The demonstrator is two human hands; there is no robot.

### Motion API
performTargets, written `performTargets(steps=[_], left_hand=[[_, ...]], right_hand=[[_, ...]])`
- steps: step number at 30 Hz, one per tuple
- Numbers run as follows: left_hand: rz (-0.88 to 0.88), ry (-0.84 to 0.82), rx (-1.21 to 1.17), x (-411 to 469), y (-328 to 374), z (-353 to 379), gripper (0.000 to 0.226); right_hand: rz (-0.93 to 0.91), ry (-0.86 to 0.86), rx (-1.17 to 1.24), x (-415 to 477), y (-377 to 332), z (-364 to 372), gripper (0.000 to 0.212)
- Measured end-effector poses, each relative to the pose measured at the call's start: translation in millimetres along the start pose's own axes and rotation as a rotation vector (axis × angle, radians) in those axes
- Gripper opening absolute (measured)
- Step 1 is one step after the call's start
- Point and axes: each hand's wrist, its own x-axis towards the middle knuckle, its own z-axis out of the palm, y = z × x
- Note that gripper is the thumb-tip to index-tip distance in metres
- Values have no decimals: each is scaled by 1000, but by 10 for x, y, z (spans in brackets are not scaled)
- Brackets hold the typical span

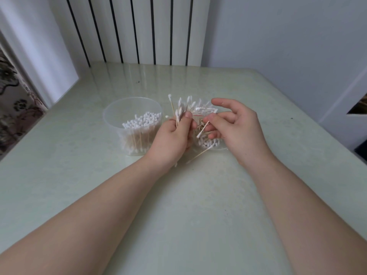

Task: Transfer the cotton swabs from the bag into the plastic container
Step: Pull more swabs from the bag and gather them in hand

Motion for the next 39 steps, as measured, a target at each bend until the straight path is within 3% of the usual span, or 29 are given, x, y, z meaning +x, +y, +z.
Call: performTargets(steps=[5,11,15,20,24,27,31,36,39], left_hand=[[8,24,99,-34,32,-18,43],[-18,18,-2,-24,1,-14,41],[-41,-79,-44,-80,46,0,36],[42,-181,184,-103,31,-3,31],[-17,-165,111,-77,39,9,30],[40,-183,275,-68,24,7,36],[109,-222,453,-93,30,29,41],[72,-234,407,-84,5,-2,31],[-14,-184,218,-89,45,-7,29]], right_hand=[[-23,7,33,-10,-39,-19,20],[-34,6,9,-16,-35,-13,19],[-42,8,-65,-16,19,-6,18],[-95,-8,-144,-25,77,18,25],[-138,-49,-195,-19,78,2,32],[-206,-80,-212,-30,42,6,45],[-286,-159,-309,-66,38,74,10],[-227,115,88,-1,-57,22,10],[-172,170,197,23,-88,-53,10]])
